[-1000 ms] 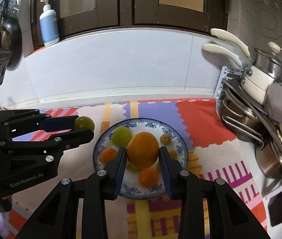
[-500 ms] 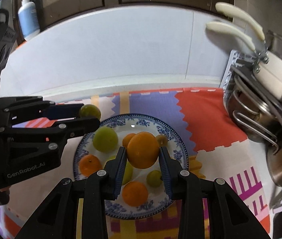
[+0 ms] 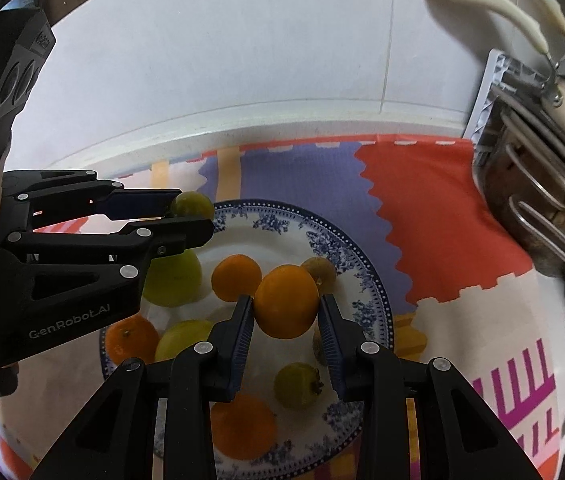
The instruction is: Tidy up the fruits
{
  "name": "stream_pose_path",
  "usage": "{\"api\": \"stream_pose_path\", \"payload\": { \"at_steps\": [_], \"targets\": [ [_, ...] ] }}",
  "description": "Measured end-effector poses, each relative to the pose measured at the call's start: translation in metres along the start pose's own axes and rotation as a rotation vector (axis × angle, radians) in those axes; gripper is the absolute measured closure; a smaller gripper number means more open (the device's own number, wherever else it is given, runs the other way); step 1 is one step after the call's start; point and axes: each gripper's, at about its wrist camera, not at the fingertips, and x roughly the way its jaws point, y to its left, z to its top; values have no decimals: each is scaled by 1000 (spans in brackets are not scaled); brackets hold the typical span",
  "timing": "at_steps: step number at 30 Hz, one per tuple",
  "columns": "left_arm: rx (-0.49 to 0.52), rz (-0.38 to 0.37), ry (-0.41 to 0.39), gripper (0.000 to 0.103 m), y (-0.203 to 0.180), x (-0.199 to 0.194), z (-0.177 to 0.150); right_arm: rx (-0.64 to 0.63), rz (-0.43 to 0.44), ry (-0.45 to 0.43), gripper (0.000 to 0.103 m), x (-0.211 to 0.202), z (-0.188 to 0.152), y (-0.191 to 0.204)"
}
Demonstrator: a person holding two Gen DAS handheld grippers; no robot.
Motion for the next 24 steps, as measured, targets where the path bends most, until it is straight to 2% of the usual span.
{"api": "stream_pose_path", "payload": {
  "at_steps": [7, 11, 13, 16, 22, 24],
  "targets": [
    [10, -10, 17, 73, -2, 5, -1, -7, 8, 17, 69, 10, -3, 1],
    [3, 18, -3, 62, -1, -6, -4, -10, 7, 15, 68, 11, -4, 1],
    [-7, 54, -23, 58, -1, -18, -8, -16, -1, 5, 67, 8, -5, 3],
    [-35, 92, -45, 52, 0, -38, -16, -14, -15, -14, 55, -2, -8, 5],
    [-88, 151, -89, 47, -9, -82, -41, 3, -59, -75, 55, -37, -20, 11],
    [-99, 175, -110, 47, -12, -97, -50, 16, -82, -107, 50, -56, -28, 17]
  ]
}}
